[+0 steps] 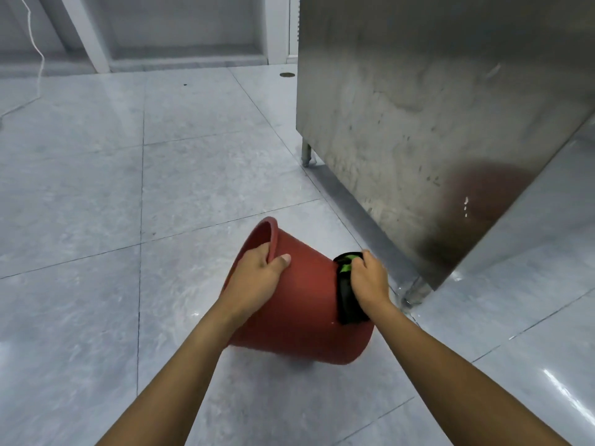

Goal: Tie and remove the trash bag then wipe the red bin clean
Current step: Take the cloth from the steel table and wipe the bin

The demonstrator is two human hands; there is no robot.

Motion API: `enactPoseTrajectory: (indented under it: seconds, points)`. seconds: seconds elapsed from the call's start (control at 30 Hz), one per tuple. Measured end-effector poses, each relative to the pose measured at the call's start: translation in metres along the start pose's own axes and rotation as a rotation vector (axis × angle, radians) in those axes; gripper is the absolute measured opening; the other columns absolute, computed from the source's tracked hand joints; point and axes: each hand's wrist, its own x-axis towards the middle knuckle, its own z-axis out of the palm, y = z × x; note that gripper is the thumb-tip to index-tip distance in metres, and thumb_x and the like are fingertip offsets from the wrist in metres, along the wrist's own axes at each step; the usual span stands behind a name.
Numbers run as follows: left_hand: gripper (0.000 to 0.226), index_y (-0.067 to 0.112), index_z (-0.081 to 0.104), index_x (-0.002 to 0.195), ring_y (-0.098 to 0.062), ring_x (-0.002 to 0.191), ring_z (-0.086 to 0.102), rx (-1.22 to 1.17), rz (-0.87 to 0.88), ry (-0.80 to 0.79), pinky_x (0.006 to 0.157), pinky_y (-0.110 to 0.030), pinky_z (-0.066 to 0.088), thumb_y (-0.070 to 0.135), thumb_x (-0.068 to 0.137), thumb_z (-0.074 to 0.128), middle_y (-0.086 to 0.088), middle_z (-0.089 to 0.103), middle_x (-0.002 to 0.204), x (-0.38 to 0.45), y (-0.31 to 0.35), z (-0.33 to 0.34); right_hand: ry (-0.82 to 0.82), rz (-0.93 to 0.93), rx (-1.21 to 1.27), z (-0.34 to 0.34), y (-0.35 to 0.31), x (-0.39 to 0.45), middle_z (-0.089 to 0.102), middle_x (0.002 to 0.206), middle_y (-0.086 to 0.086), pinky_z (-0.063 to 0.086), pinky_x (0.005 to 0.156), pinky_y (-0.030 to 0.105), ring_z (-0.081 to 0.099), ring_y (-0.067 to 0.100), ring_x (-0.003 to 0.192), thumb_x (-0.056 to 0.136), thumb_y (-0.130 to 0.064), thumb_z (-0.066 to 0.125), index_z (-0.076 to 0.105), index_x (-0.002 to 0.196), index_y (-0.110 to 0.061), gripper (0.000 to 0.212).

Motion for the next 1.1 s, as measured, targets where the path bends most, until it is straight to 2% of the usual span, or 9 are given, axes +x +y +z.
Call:
enactPoseTrajectory:
  seconds: [0.07,0.17,0.27,0.33,0.43,0.6,0.73,0.93,1.1]
  points:
    - [0.022,0.016,0.062,0.083,-0.012,0.068,0.066,0.189,0.163,-0.087,0.062,-0.022,0.05,0.032,0.095,0.053,-0.001,0.07,0.077,-0.006,0.012,0.008,0.061,0.182,0.174,-0.006,0.009,0.0,0.058,0.088,0.008,0.039,0.076,0.036,0.052,0.028,0.086,0.093,-0.012,0.035,0.054,0.082,-0.011,0.022]
    - [0.025,0.015,0.055,0.078,-0.018,0.07,0.063,0.359,0.304,-0.124,0.068,-0.038,0.051,0.033,0.096,0.051,0.0,0.065,0.073,-0.007,0.025,0.017,0.133,0.376,0.44,-0.013,0.007,0.0,0.06,0.107,0.009,0.043,0.085,0.036,0.055,0.028,0.099,0.094,-0.011,0.034,0.06,0.11,-0.007,0.031]
    - [0.025,0.021,0.046,0.076,-0.022,0.065,0.059,0.577,0.392,-0.163,0.058,-0.038,0.045,0.037,0.096,0.047,0.002,0.059,0.068,-0.003,0.026,0.027,0.132,0.489,0.687,-0.021,-0.01,0.004,0.063,0.106,0.009,0.048,0.078,0.035,0.058,0.027,0.094,0.093,-0.013,0.037,0.062,0.106,-0.008,0.029]
    - [0.028,0.027,0.034,0.072,-0.016,0.054,0.049,0.773,0.481,-0.187,0.047,-0.031,0.03,0.038,0.097,0.044,0.006,0.048,0.062,-0.006,0.023,0.039,0.091,0.536,0.769,-0.025,-0.023,0.008,0.066,0.111,0.012,0.051,0.091,0.043,0.061,0.032,0.103,0.09,-0.017,0.041,0.065,0.114,-0.009,0.034]
    - [0.022,0.029,0.031,0.079,-0.009,0.047,0.034,0.898,0.566,-0.183,0.044,-0.028,0.018,0.038,0.097,0.04,0.009,0.035,0.059,-0.012,0.017,0.055,0.072,0.498,0.811,-0.029,-0.038,0.01,0.065,0.1,0.014,0.052,0.085,0.043,0.062,0.032,0.092,0.091,-0.019,0.042,0.064,0.1,-0.009,0.026]
    - [0.018,0.024,0.035,0.086,-0.017,0.05,0.038,0.987,0.597,-0.213,0.051,-0.033,0.028,0.037,0.099,0.036,0.007,0.038,0.062,-0.021,0.015,0.065,0.092,0.423,0.931,-0.046,-0.041,0.013,0.057,0.072,0.007,0.044,0.057,0.03,0.053,0.022,0.062,0.088,-0.01,0.039,0.052,0.073,-0.012,0.02]
    - [0.021,0.021,0.045,0.094,-0.019,0.052,0.042,1.065,0.677,-0.258,0.051,-0.031,0.032,0.037,0.1,0.032,0.001,0.056,0.072,-0.029,0.008,0.067,0.148,0.408,0.938,-0.059,-0.039,0.015,0.056,0.07,0.007,0.044,0.056,0.028,0.052,0.021,0.059,0.085,-0.006,0.041,0.053,0.073,-0.009,0.017]
    - [0.028,0.02,0.056,0.101,-0.014,0.051,0.037,1.135,0.752,-0.245,0.044,-0.02,0.014,0.035,0.098,0.032,0.004,0.062,0.077,-0.029,-0.013,0.059,0.214,0.412,0.945,-0.071,-0.037,0.02,0.057,0.074,0.006,0.042,0.056,0.028,0.052,0.019,0.064,0.086,-0.006,0.039,0.057,0.082,-0.01,0.019]
    - [0.032,0.022,0.059,0.101,-0.007,0.045,0.031,1.136,0.75,-0.233,0.044,-0.015,0.012,0.039,0.096,0.032,0.012,0.044,0.069,-0.023,-0.021,0.056,0.247,0.417,1.038,-0.081,-0.044,0.026,0.055,0.066,0.003,0.04,0.047,0.022,0.05,0.017,0.054,0.087,-0.008,0.04,0.054,0.074,-0.012,0.02]
